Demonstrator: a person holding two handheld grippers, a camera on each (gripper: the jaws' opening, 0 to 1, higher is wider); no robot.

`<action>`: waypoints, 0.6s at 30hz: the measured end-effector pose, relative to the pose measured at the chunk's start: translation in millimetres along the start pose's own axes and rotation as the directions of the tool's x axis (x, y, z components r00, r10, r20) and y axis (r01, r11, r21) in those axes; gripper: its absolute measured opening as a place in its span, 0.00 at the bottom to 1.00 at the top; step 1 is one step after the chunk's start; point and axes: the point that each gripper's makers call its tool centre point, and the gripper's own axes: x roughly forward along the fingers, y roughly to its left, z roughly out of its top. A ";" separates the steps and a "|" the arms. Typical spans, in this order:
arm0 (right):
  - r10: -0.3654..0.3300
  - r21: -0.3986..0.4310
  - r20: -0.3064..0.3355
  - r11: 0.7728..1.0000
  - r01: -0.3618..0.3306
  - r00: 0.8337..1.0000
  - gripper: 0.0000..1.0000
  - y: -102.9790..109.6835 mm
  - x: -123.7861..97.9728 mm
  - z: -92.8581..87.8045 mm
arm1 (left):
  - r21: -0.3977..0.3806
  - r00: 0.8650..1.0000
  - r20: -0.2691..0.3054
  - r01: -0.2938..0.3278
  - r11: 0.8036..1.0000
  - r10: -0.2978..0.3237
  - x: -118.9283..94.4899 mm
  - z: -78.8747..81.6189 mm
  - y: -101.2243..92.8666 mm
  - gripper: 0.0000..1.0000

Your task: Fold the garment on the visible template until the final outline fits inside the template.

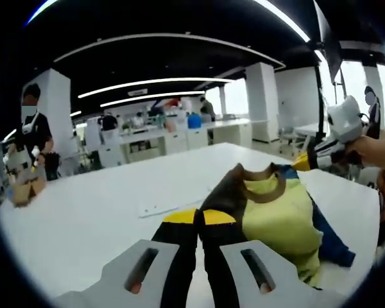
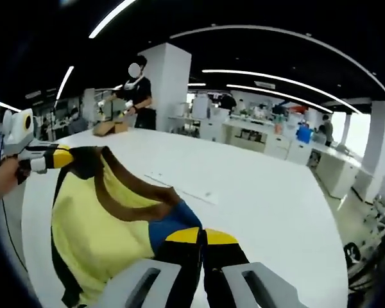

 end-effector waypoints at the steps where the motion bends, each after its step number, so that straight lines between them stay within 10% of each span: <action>1: -0.017 0.008 -0.004 1.000 0.017 1.000 0.00 -3.3 4.9 -0.9 | -0.008 1.000 -0.009 -0.003 1.000 0.003 4.9 -2.3 0.9 0.00; 18: -0.113 0.123 -0.080 0.985 0.123 0.990 0.00 -26.2 90.1 -33.8 | -0.186 0.992 -0.107 -0.078 0.980 0.059 82.0 -61.2 37.0 0.00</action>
